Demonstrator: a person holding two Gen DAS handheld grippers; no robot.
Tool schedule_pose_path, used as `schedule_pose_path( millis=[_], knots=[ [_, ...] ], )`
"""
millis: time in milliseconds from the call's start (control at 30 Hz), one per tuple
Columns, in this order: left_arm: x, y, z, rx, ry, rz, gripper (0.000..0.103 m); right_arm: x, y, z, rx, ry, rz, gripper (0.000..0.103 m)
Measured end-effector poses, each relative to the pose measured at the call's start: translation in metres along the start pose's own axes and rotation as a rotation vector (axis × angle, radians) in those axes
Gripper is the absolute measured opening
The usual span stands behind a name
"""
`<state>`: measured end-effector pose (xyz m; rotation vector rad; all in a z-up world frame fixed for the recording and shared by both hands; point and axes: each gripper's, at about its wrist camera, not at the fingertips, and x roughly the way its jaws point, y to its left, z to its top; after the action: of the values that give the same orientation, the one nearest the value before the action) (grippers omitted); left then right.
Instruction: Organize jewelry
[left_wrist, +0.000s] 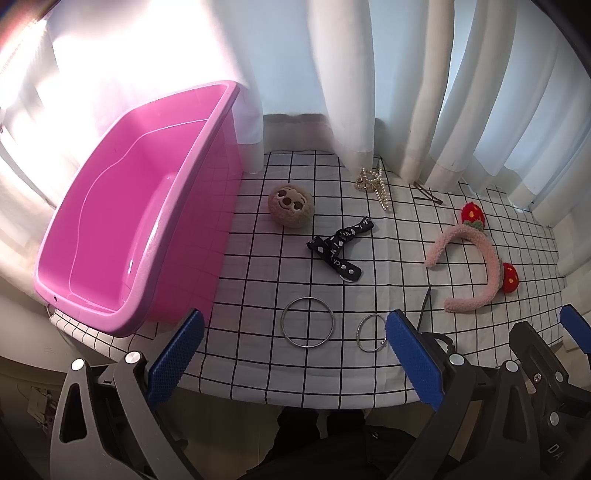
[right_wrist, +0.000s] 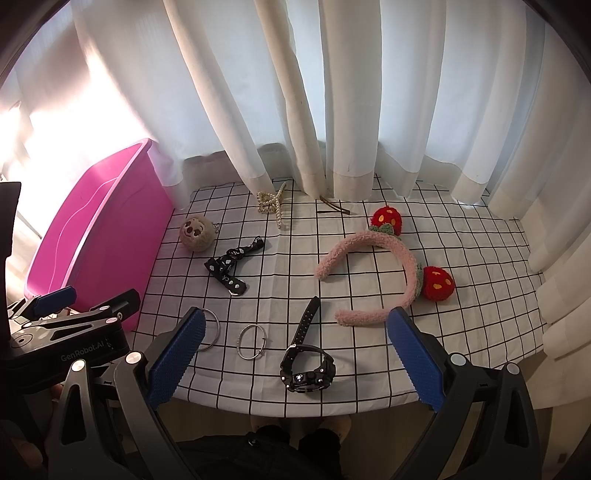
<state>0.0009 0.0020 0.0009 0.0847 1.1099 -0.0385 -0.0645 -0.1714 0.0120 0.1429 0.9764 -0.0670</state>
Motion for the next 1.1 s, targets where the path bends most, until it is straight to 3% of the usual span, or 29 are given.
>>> schedule_pose_path(
  millis=[633,1100],
  knots=[
    [0.000,0.000,-0.001,-0.009,0.012,-0.007,0.097,-0.001,-0.004,0.000,0.004,0.006,0.004,0.094],
    [0.045,0.010,-0.028,-0.050,0.098,-0.021,0.097,0.029,-0.037,-0.024,0.069,0.088,0.054,0.094]
  ],
)
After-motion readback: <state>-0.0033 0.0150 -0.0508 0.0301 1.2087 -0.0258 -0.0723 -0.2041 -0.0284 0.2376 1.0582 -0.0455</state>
